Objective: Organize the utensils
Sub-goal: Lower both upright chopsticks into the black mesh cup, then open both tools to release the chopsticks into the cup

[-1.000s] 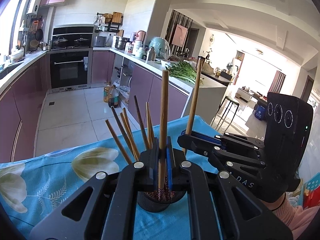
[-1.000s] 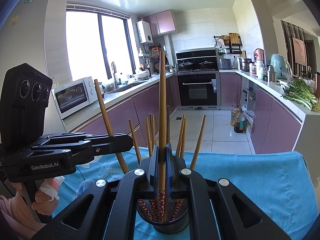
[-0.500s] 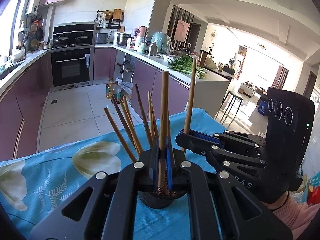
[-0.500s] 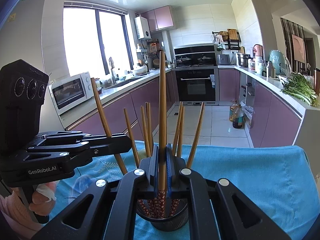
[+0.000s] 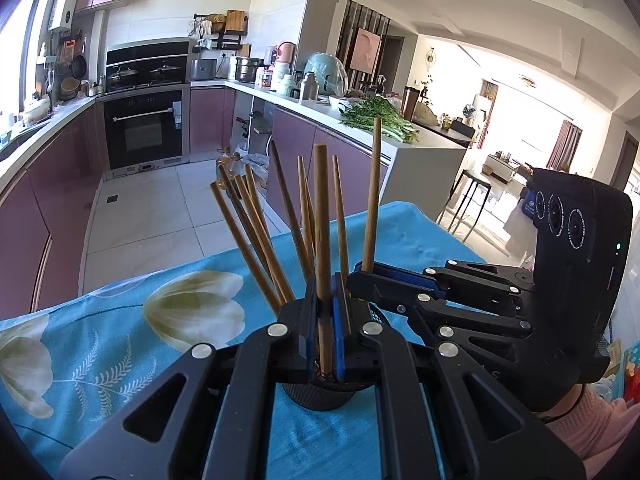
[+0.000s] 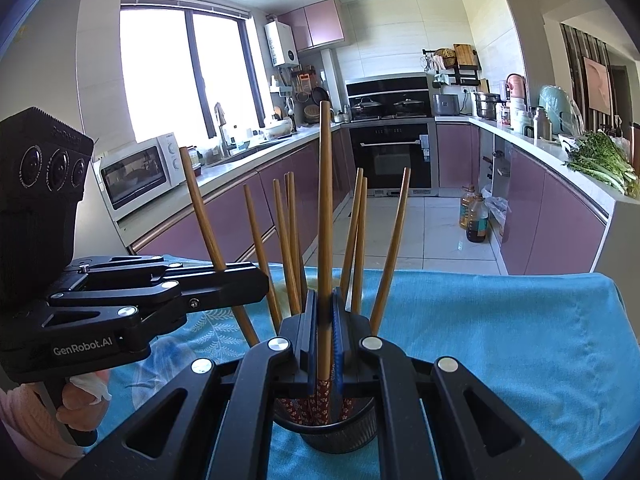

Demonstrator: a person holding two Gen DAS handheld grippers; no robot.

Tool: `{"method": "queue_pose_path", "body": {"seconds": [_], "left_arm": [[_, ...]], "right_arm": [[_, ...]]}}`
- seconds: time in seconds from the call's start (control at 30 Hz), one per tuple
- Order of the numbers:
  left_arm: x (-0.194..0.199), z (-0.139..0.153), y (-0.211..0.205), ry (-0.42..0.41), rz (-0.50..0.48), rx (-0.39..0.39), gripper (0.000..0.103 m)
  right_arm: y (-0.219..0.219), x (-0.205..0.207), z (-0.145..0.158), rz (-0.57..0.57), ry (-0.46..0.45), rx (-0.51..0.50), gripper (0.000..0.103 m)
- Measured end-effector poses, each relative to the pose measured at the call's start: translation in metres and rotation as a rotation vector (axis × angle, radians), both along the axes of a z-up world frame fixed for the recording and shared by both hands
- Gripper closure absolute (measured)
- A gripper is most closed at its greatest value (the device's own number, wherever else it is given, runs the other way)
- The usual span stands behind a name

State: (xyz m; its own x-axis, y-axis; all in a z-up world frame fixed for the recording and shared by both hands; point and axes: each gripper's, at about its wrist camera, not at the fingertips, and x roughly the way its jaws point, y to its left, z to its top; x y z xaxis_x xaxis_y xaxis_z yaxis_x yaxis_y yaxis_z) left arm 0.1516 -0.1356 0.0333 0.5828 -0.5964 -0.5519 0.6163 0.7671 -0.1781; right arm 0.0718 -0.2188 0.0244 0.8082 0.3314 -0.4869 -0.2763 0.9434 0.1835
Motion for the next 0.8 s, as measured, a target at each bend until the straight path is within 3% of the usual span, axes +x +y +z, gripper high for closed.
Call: {"method": "queue_pose_path", "body": {"seconds": [0.8], "left_arm": [[0.023, -0.023, 0.000, 0.041, 0.035, 0.025, 0.095]], "right_arm": [[-0.004, 0.013, -0.009, -0.011, 0.028, 0.011, 0.097]]}}
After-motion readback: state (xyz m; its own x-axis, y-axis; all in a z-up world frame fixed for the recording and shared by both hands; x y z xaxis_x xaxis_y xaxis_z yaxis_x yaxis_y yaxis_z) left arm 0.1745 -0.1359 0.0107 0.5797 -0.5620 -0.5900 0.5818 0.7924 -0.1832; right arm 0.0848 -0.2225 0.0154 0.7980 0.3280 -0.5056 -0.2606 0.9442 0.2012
